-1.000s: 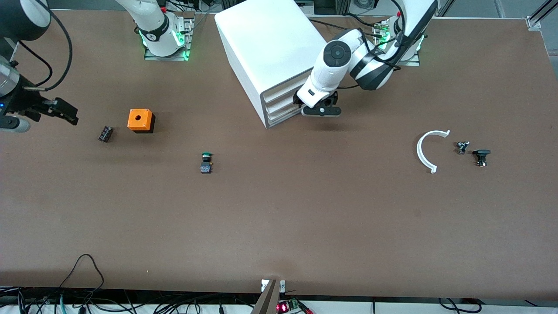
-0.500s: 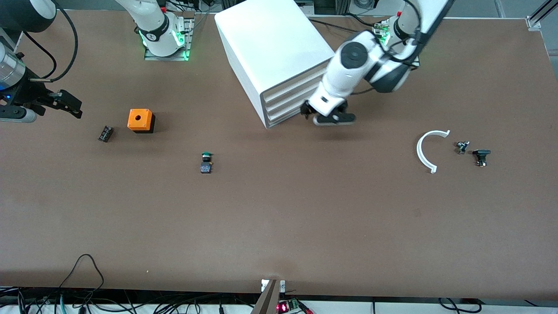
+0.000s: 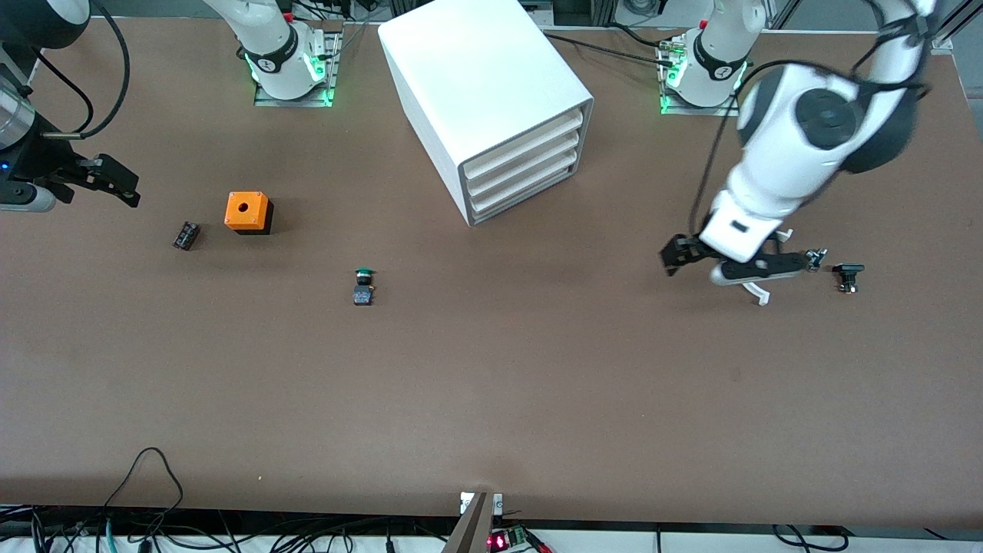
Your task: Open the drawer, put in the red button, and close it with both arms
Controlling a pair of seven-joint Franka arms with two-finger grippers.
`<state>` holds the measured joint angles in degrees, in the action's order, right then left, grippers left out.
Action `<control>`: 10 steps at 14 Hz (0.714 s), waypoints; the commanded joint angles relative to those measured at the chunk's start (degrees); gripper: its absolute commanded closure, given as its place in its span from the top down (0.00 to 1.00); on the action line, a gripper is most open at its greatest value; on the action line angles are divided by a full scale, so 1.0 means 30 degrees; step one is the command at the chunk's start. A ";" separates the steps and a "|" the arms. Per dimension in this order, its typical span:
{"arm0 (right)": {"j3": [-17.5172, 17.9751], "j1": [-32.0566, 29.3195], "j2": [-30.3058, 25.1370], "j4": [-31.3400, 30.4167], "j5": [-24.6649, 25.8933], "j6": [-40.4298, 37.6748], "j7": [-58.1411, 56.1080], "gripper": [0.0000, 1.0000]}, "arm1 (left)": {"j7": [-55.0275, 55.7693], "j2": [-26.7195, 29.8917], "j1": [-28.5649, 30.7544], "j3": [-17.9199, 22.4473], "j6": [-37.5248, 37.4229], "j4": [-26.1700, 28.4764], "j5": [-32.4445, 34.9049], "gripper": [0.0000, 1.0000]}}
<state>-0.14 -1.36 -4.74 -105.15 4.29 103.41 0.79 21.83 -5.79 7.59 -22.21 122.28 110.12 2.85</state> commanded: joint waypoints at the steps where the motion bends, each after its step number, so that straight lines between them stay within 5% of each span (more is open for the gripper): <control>1: 0.0018 -0.0073 0.0262 0.0567 -0.0375 -0.0457 -0.0233 1.00 | -0.5412 0.1195 -0.0186 0.2267 -0.3891 -0.1984 -0.0566 1.00; 5: -0.0012 -0.0073 0.0262 0.0537 -0.0375 -0.0486 -0.0467 1.00 | -1.0754 0.2222 -0.0215 0.5026 -0.7502 -0.3890 -0.0804 1.00; 10: -0.0070 -0.0074 0.0204 0.0567 -0.0375 -0.0633 -0.0438 1.00 | -1.1378 0.2224 -0.0215 0.5090 -0.9735 -0.4832 -0.0657 1.00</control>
<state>-0.23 -1.37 -4.45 -104.93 4.27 102.78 0.76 -10.65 1.50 7.27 -6.81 94.95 97.11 1.55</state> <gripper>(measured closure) 0.000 0.000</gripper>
